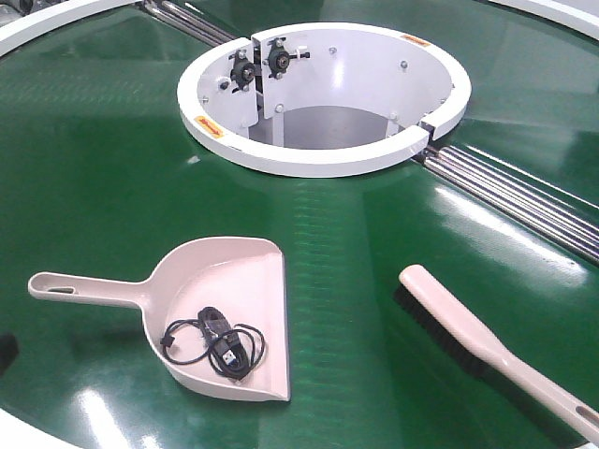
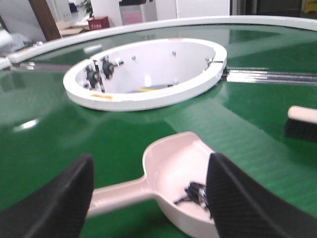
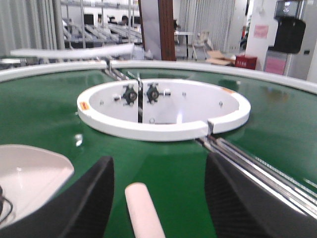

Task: Clean and inspect green conveyor with broom and dustpan

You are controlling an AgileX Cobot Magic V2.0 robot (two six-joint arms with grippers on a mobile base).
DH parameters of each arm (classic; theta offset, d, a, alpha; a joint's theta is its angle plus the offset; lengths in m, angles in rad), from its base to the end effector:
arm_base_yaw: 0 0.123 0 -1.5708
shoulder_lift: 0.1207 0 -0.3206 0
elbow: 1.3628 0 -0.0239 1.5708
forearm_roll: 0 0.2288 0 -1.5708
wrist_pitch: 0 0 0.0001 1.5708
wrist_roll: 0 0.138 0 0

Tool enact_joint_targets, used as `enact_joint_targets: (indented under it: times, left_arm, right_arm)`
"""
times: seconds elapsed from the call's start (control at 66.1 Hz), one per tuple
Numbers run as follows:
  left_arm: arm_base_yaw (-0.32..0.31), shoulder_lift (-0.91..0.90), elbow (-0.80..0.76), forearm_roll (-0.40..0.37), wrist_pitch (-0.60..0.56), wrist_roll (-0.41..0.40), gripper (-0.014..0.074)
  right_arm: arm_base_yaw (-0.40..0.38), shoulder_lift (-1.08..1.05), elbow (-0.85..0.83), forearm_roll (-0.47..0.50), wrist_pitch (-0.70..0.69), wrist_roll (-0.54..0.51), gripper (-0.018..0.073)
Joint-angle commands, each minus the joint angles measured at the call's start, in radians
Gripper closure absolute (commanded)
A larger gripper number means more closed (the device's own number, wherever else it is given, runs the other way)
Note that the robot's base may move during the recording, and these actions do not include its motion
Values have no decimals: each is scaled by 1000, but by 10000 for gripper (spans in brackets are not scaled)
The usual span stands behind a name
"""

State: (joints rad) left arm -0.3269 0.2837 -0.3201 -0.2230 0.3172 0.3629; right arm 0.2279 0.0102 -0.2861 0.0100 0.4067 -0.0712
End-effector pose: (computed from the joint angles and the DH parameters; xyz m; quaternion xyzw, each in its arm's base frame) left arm 0.0581 -0.0298 0.2755 0.2034 0.7423 -0.0826 0.6331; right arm 0.0246 0.0063 0.2624 -0.1057 0.7145 0.0587 0.6891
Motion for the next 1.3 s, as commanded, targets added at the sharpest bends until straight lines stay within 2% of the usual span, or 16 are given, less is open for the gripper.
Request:
enact_joint_targets:
  times: [0.0,0.091,0.151,0.212,0.272,0.302,1.043,1.119,1.21,1.285]
  left_arm:
    - [-9,10,9,-56,-91,-49,196]
    - [-9,13,24,-68,-95,-50,230]
    - [-9,15,23,-54,-82,-48,291]
    - [-9,19,22,-40,-64,-48,414]
    - [-9,25,22,-39,-58,-48,565]
    - [-9,28,22,-40,-55,-48,606]
    - [-9,23,27,-50,-50,-51,604]
    - [-4,0,48,-32,-46,-51,604]
    - [24,-45,80,2,-47,-55,604]
    - [79,-90,100,6,-55,-83,604]
  right_arm:
    - [-2,15,7,2,-82,-5,157]
    - [-2,15,9,1,-72,-5,183]
    - [-2,15,9,1,-71,-5,256]
    - [-2,15,9,1,-61,-5,366]
    - [-2,15,9,1,-44,-5,516]
    - [-2,15,9,2,-43,-5,575]
    - [-2,15,9,5,-49,-5,569]
    - [-2,15,9,5,-49,-5,569]
    - [-2,15,9,5,-49,-5,569]
    - [-2,15,9,4,-49,-5,569]
